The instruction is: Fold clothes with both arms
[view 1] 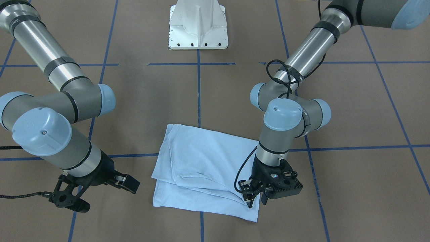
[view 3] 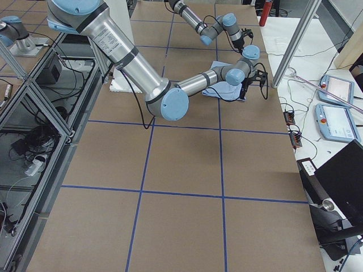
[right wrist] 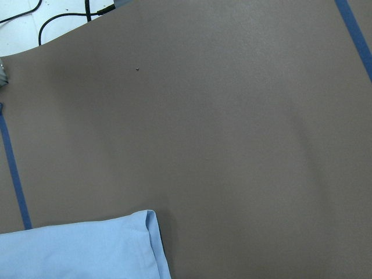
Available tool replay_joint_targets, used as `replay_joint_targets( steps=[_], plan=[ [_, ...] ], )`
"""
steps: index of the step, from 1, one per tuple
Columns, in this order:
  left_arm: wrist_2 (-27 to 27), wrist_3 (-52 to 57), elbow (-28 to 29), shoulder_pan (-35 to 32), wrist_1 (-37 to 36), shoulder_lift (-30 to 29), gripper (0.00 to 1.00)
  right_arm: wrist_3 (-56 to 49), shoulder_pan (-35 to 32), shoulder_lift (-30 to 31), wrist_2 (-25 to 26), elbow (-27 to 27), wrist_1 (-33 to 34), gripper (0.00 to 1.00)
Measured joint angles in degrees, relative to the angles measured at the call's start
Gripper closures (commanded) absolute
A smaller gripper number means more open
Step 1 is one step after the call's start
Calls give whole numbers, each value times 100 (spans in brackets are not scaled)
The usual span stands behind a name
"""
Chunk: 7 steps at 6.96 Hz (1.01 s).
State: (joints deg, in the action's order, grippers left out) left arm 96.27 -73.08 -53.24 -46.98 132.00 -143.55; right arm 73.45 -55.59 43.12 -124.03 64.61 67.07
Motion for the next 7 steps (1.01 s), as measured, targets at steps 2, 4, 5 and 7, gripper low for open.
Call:
replay_joint_targets(
  steps=[2, 4, 5, 7],
  plan=[
    [180, 124, -88, -143, -26, 96, 1, -253, -114, 107, -76, 70, -1, 0],
    [949, 735, -810, -539, -73, 823, 1, -1170, -472, 728, -214, 465, 17, 0],
    [1390, 1212, -1337, -860, -85, 1387, 1, -1859, -766, 1133, -365, 661, 19, 0],
    [2126, 2298, -2427, -1575, -453, 2506, 1, -3229, -1534, 1877, -871, 911, 30, 0]
  ],
)
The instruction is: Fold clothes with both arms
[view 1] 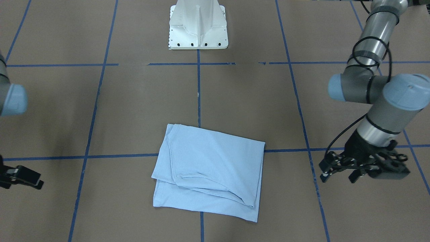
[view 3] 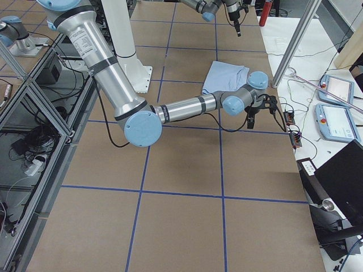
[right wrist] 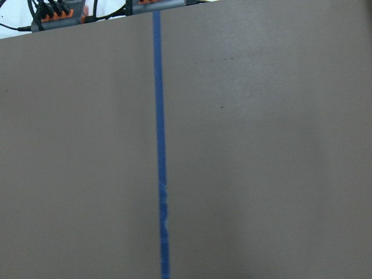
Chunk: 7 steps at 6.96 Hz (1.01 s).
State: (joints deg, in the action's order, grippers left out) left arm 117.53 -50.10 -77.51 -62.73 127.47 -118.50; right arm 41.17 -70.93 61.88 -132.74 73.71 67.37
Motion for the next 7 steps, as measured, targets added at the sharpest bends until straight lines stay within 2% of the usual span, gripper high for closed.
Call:
replay_joint_targets(
  steps=[2, 3, 5, 7],
  plan=[
    [249, 1647, -1352, -663, -1279, 1138, 1, -1622, -765, 854, -442, 165, 4, 0],
    [280, 2549, -1778, -1025, -1721, 1631, 1, -2384, -1067, 1336, -582, 235, 6, 0],
    [495, 4105, -2014, -1744, -1985, 2386, 1, -3483, -1462, 2164, -830, 318, 33, 0],
    [1036, 5059, -1851, -2158, -1985, 2882, 1, -4049, -1626, 2556, -959, 486, 454, 0]
  ],
)
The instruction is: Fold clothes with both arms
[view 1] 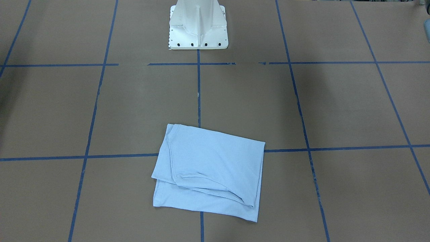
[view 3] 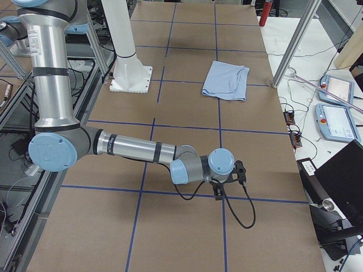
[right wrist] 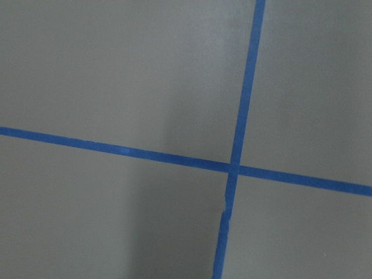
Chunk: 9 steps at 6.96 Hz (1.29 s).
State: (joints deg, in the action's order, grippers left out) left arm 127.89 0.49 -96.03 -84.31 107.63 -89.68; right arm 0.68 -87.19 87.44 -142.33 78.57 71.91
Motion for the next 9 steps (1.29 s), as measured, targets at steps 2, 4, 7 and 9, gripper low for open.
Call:
replay_joint_targets(
  steps=[2, 4, 7, 9],
  plan=[
    [153, 587, 79, -168, 70, 385, 1, -1100, -342, 42, 6, 383, 1399, 0],
    [221, 661, 129, -309, 98, 555, 1, -1757, -791, 120, 113, 832, 2340, 0],
    [190, 584, 164, -325, 90, 618, 1, -1286, -727, 192, 404, 1459, 2469, 0],
    [207, 561, 141, -320, -184, 652, 1, -452, -383, 168, 554, 1920, 2485, 0]
  ],
)
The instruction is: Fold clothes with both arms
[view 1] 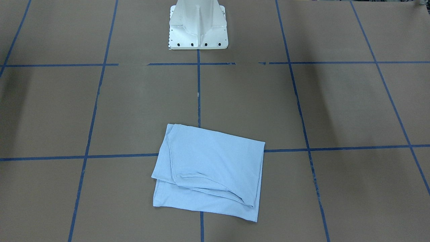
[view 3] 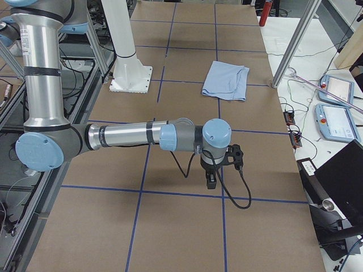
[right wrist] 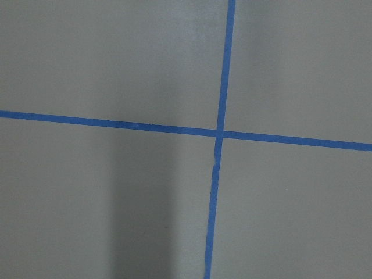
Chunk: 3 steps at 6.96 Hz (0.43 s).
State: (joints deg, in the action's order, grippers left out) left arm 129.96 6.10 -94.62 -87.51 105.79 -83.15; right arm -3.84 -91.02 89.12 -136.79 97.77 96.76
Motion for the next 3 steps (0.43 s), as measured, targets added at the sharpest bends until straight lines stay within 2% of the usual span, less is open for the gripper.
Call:
replay_joint_targets(
  steps=[3],
  plan=[
    [235, 19, -378, -15, -799, 70, 1, 160, 165, 123, -9, -67, -9, 0]
  ],
)
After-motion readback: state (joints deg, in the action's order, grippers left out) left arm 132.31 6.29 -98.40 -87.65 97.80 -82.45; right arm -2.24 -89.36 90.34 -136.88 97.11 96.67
